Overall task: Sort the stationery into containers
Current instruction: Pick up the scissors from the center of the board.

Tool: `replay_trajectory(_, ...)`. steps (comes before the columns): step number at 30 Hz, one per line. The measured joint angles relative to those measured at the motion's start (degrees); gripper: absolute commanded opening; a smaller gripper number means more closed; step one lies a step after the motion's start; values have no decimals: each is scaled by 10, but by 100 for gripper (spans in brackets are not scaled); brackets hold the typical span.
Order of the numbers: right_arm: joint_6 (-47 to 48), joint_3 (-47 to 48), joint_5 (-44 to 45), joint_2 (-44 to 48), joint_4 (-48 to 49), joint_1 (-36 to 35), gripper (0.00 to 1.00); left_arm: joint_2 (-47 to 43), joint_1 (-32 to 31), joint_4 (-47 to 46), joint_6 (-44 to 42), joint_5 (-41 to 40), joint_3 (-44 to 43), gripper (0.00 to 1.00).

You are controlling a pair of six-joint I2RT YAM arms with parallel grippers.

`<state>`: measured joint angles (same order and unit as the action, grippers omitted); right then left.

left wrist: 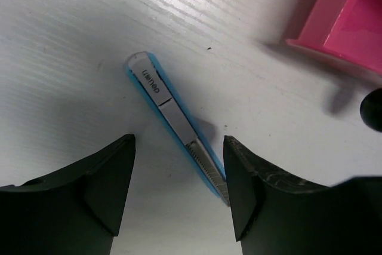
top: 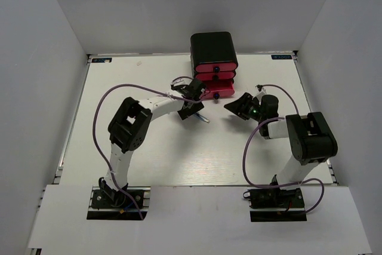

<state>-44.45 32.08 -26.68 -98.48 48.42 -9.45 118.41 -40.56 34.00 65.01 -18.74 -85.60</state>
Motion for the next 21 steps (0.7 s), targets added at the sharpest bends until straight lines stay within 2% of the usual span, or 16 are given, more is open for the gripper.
replay_trajectory(6, 1, -46, -24, 45, 26, 19, 58, 45, 0, 65, 24, -4, -76, 68)
replay_trajectory(12, 2, -57, -47, 60, 35, 35, 58, 78, 1, 145, 33, -3, -136, 57)
replay_trajectory(16, 3, -57, -61, 73, 48, 44, 58, 64, 1, 169, 40, 3, -109, 55)
replay_trajectory(21, 10, -62, -80, 83, 72, 49, 58, -7, 1, 171, 45, 8, 3, 53)
